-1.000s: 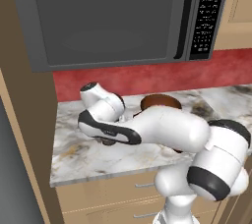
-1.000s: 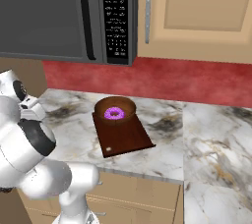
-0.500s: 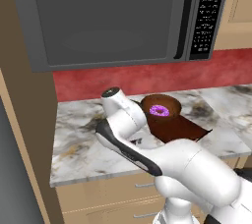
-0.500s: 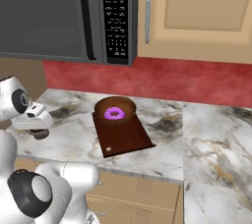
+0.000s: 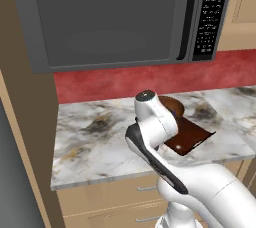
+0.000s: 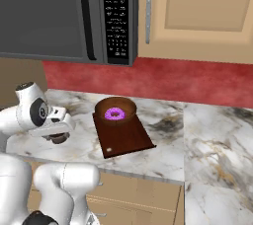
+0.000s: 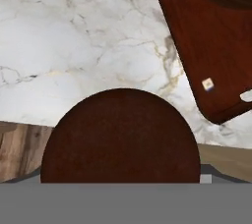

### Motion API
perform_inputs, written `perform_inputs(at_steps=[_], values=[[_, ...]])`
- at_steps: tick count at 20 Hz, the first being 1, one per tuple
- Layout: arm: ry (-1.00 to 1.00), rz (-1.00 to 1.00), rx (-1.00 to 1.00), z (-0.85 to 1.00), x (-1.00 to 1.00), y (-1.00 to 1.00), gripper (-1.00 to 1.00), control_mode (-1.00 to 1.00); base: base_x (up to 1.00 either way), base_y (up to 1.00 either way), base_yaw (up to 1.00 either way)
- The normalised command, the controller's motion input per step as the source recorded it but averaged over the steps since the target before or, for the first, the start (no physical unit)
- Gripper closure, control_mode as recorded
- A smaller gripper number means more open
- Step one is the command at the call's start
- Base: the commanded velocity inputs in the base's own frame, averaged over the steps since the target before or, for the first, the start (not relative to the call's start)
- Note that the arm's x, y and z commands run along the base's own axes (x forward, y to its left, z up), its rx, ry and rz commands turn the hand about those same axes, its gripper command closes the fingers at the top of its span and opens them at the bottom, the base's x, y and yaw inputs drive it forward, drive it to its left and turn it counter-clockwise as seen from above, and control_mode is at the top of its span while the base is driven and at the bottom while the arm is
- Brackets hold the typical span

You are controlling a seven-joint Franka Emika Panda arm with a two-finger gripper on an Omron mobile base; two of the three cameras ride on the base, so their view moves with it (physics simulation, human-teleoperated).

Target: Place the bowl with donut and the cupcake onto the tray.

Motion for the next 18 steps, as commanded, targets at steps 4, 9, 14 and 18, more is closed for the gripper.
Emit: perform_inputs(at_steps=[4,9,14,18], values=[[0.06,0.04,0.04,-0.06,0.50,-0.79,1.00,-1.00,0.00,0.00,0.00],[0.12,0.00,0.00,-0.22,0.76,-0.83,1.00,-1.00,0.00,0.00,0.00],[0.06,0.02,0.02,-0.23,0.76,-0.72,1.00,-1.00,0.00,0.00,0.00],[0.08,0.08,0.05,-0.02,0.57,-0.50,1.00,-1.00,0.00,0.00,0.00]])
